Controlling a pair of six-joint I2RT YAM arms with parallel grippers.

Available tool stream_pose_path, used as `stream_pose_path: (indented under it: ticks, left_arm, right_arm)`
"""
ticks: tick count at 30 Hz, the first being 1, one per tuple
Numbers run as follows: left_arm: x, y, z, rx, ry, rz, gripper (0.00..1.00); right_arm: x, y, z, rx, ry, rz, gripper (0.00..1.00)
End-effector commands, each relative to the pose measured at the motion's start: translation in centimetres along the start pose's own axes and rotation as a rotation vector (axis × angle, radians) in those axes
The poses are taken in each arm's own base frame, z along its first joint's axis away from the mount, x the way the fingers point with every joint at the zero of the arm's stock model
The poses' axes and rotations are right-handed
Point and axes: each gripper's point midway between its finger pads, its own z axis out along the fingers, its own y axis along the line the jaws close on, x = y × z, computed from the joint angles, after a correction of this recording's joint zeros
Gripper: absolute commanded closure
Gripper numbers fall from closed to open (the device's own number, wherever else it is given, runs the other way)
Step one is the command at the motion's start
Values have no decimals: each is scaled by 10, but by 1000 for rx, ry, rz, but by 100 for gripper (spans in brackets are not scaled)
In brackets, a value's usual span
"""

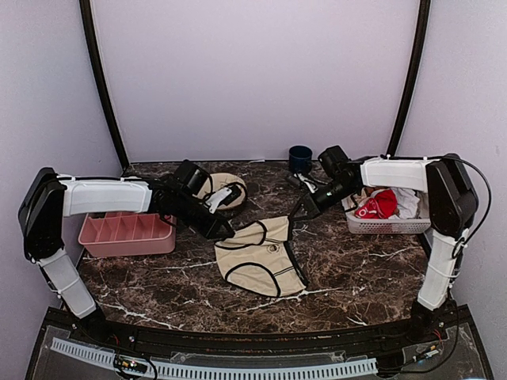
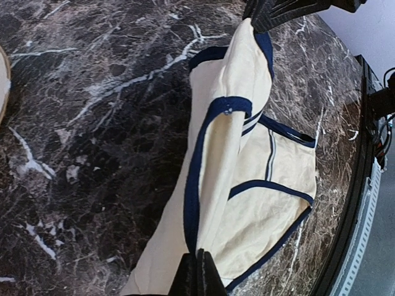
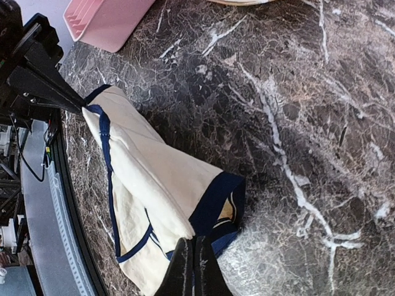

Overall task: Roll the underwear
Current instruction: Fold the underwear at the center of the board.

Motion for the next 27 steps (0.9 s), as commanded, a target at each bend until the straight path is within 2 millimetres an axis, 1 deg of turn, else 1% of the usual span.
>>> stream_pose_path:
  ticks: [1, 5, 8, 11, 14, 17, 21, 24, 27]
  left_arm:
    - [2, -29, -7, 87, -32, 17, 100]
    - [13, -39, -4, 126, -29, 7, 100]
    - [25, -46, 0, 149, -1, 17, 100]
    - [39, -53, 6, 173, 32, 21, 100]
    - [50, -58, 11, 195, 49, 11, 100]
    - [53, -65, 16, 223, 53, 6, 100]
    - [60, -73, 23, 252, 70, 0, 100]
    - [67, -75, 28, 263, 84, -9, 100]
    - [75, -75, 34, 264, 106, -15, 100]
  right_arm:
    - [0, 20, -9, -20, -38, -31, 100]
    - [15, 30, -4, -34, -18, -23, 100]
    - [33, 35, 4, -40, 21, -16, 100]
    - [46, 39, 8, -44, 41, -8, 100]
    - [65, 38, 13, -38, 72, 12, 100]
    - [79, 33, 15, -20, 96, 27, 100]
    - [87, 33, 15, -17, 107, 38, 100]
    - [87, 34, 12, -13, 105, 34, 100]
    - [91, 36, 11, -16, 119, 37, 100]
